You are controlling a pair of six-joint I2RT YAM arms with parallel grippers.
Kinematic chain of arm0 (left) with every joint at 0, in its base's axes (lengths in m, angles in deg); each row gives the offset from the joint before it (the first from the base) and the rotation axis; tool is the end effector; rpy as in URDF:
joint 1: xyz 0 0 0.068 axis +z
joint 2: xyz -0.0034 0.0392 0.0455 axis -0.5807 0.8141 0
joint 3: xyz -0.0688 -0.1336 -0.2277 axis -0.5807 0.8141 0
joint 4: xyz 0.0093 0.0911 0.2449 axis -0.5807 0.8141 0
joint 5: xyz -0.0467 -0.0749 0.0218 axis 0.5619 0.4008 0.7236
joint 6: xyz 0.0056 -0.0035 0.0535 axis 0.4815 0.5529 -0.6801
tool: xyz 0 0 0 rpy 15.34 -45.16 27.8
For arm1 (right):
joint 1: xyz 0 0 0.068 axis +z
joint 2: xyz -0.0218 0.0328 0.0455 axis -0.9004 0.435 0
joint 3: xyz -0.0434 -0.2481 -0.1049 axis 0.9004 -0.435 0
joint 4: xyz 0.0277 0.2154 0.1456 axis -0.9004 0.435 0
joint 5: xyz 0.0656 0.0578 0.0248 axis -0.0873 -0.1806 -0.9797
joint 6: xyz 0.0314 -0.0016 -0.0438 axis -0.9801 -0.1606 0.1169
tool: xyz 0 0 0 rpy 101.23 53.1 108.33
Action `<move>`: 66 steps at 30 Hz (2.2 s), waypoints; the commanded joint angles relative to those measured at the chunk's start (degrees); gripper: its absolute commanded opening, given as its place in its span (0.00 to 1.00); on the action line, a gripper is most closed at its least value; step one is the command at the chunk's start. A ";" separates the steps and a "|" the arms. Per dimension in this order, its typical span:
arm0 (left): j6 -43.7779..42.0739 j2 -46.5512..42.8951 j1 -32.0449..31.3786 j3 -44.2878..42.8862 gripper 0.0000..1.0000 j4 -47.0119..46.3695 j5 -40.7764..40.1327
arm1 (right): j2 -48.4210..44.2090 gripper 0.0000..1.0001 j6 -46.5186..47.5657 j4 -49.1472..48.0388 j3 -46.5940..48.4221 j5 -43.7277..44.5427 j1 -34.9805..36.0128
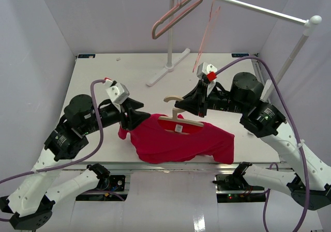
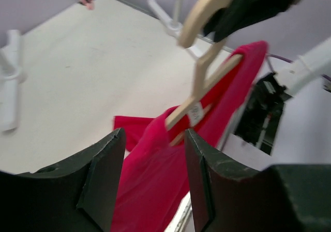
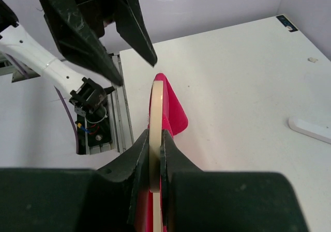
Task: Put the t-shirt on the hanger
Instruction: Place the T-shirt on the hanger, then place the hanger at the clothesline.
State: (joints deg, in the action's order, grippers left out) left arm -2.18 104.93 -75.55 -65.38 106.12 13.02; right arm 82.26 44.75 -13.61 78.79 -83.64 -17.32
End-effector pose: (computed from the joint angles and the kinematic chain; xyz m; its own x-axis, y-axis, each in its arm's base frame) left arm 0.1001 -0.1023 0.4343 -0.1750 0.0773 -0.9815 0.8775 0.4643 -0.1199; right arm 0.1260 0.1600 0.4697 -0.0351 -0.0138 -0.9993 -0.9705 0.2393 0.0308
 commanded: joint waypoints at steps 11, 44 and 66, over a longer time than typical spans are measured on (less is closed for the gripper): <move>-3.15 -13.05 -0.11 12.57 0.59 5.42 -32.02 | -4.54 0.08 0.80 9.85 14.97 8.69 -0.32; -3.94 -8.48 -0.11 15.99 0.00 1.49 -32.44 | -7.82 0.08 0.26 8.86 16.96 8.65 -0.31; -0.74 -6.29 -0.11 13.84 0.53 4.75 -37.09 | -8.74 0.08 0.80 9.43 15.13 17.10 -0.31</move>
State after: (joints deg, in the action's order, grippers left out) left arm -5.23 98.51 -75.64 -47.97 108.76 -23.86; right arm 74.69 44.95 0.25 94.01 -70.48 -17.36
